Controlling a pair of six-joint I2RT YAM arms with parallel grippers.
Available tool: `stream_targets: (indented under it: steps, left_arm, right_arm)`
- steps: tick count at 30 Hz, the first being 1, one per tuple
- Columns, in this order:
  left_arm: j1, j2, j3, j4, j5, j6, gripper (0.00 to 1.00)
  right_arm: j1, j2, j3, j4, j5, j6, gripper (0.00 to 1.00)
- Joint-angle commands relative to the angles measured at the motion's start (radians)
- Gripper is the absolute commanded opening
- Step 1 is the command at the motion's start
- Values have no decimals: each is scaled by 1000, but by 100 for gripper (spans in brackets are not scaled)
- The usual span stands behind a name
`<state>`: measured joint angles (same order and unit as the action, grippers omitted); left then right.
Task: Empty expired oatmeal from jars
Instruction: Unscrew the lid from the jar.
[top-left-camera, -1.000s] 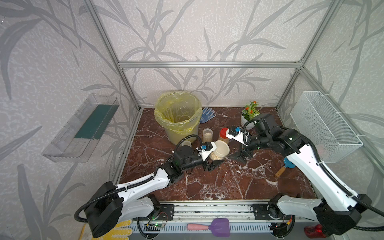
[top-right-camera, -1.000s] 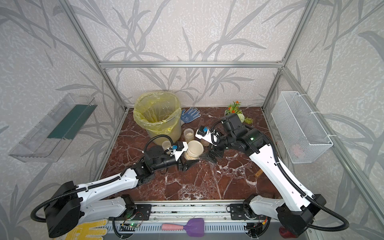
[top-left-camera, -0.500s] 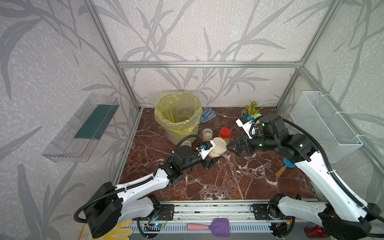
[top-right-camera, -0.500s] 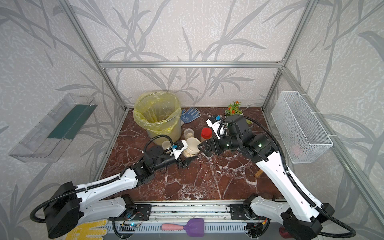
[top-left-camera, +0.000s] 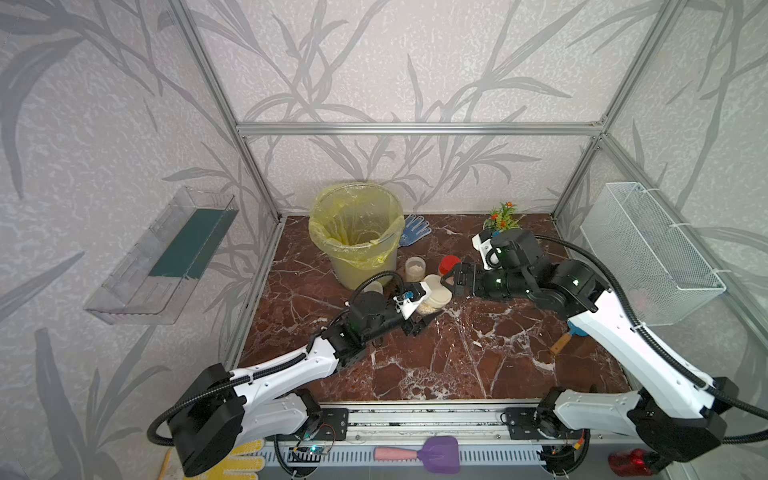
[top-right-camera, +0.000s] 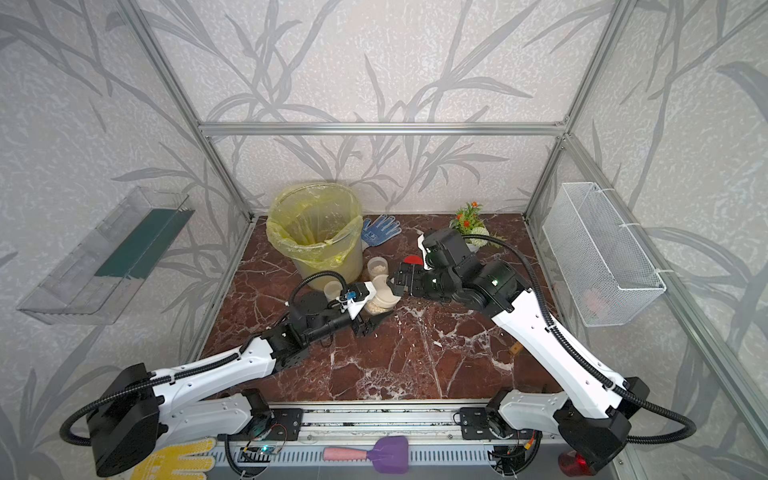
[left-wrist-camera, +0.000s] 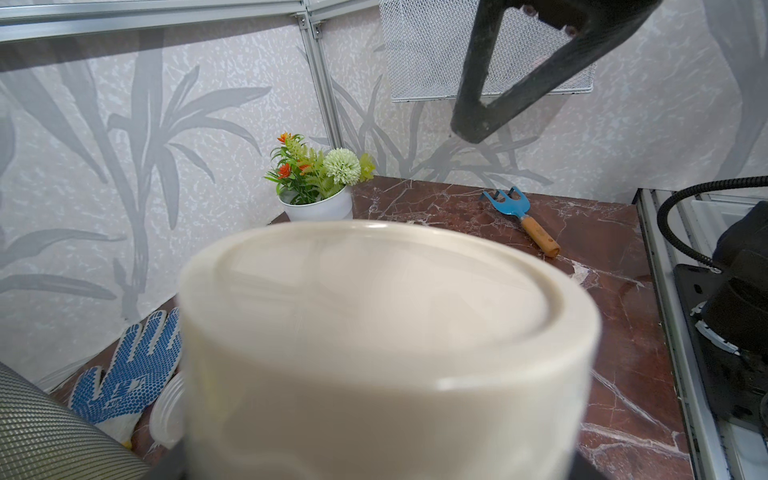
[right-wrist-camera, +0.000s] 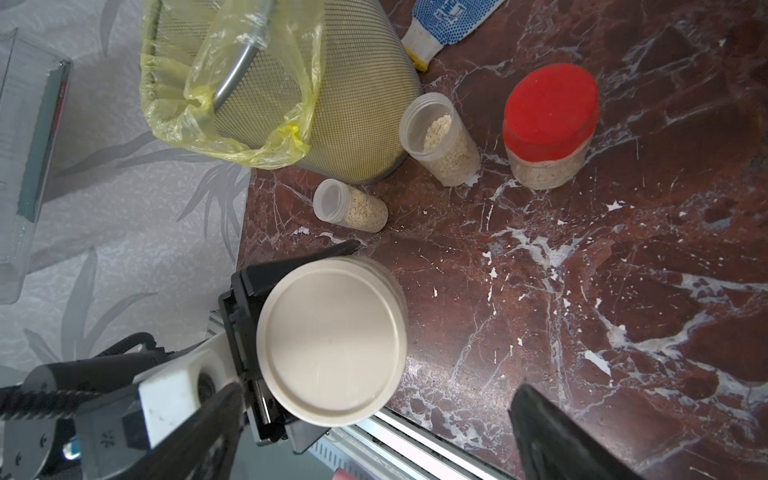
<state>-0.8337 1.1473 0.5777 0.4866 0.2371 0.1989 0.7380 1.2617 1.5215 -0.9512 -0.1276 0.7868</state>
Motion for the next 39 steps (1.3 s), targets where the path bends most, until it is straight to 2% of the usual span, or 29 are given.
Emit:
stream_targets:
  steps: [1,18,39]
  left_arm:
    - [0,-31,-3,64,-5,40,0]
    - [0,-31,-7,53,-7,53,0]
    - [0,-11,-1,56,14,50,0]
  right_arm:
    - [8,33,63,-56,22,76,99]
    - [44,164,116,-56,-39,58,99]
    - [52,255,132,-26,-194,20,98]
